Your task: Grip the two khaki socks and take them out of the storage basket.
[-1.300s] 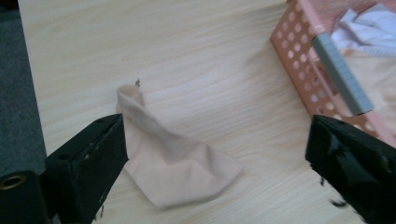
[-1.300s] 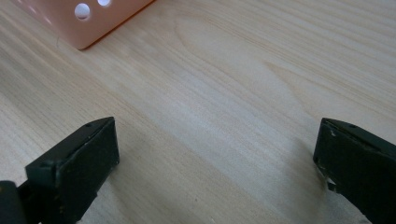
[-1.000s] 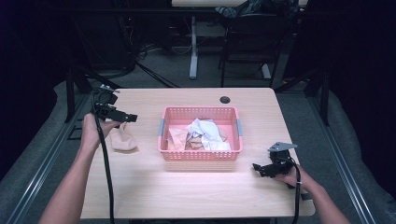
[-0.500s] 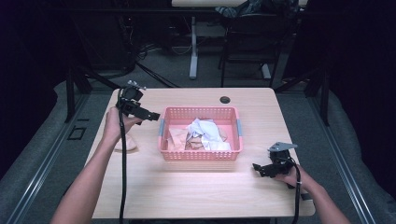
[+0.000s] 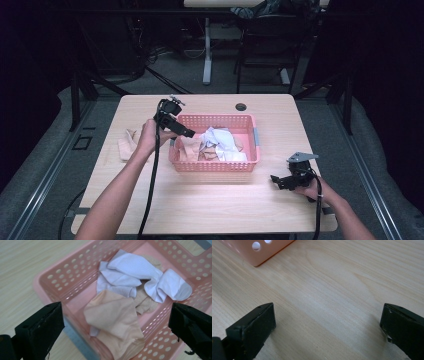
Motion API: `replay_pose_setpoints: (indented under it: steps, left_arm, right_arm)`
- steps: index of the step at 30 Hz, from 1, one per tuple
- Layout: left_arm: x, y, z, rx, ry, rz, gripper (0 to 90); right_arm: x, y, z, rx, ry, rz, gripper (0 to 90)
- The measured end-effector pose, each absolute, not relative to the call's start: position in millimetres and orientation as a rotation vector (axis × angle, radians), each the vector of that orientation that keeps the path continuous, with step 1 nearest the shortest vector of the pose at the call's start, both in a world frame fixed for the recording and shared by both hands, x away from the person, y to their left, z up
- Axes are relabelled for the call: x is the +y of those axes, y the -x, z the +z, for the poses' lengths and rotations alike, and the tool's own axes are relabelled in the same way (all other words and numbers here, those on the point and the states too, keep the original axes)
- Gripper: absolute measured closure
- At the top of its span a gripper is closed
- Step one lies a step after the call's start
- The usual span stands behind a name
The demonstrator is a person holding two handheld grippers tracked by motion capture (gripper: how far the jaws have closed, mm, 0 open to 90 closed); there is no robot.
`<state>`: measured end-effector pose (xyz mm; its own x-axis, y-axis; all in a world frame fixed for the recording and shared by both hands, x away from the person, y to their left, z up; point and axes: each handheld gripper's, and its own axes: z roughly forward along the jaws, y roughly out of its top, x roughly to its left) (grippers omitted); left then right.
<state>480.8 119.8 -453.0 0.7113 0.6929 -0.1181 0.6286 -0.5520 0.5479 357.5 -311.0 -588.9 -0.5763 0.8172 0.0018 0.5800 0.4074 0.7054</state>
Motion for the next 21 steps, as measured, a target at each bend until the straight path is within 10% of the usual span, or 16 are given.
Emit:
replay_pose_setpoints:
  steps: [7,21]
  left_arm:
    - [99,-484,-476,0.97,-2.409,0.113,0.7]
    - [82,-489,-508,1.027,-2.505,0.17,37.7]
  right_arm:
    - [-311,-358,-589,2.325,-1.206,0.962,0.0]
    - [-311,-358,-589,2.325,-1.206,0.961,0.0]
